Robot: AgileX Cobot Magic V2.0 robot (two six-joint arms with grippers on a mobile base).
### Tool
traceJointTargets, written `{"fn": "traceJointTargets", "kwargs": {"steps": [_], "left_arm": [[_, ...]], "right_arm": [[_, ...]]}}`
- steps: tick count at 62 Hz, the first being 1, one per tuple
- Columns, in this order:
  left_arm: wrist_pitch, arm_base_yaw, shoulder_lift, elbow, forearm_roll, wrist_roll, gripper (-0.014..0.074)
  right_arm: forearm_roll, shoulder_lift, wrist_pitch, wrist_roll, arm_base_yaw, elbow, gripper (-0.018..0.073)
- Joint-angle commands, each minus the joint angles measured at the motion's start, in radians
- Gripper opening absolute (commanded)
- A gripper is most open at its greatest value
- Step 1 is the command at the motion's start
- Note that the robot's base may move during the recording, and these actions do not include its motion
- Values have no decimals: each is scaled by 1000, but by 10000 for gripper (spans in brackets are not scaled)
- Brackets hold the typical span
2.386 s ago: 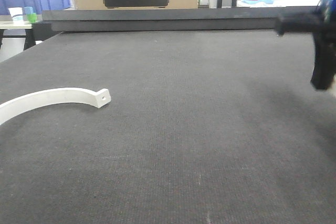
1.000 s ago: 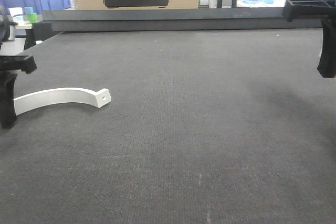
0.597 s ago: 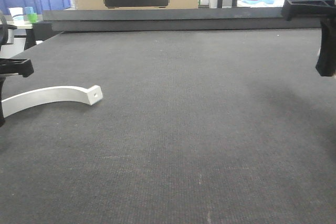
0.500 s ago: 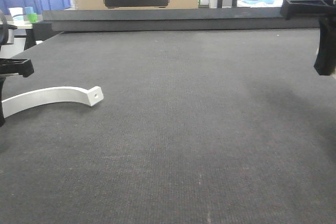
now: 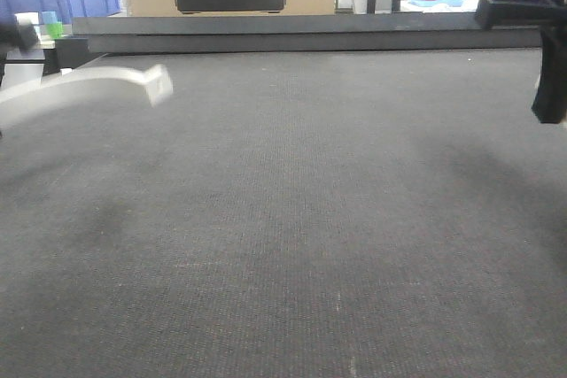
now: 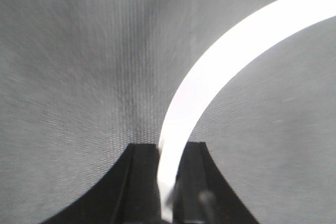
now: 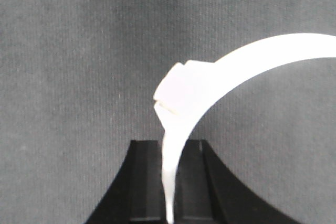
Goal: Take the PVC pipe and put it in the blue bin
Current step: 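Lift the white pipe off the table with both grippers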
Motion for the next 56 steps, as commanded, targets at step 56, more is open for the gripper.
{"fn": "traceJointTargets", "kwargs": {"steps": [56], "left_arm": [[-594,-5,-631,403,-10,-1,-111]], "right_arm": [[-130,-489,-563,-1,-81,318,-162]]}}
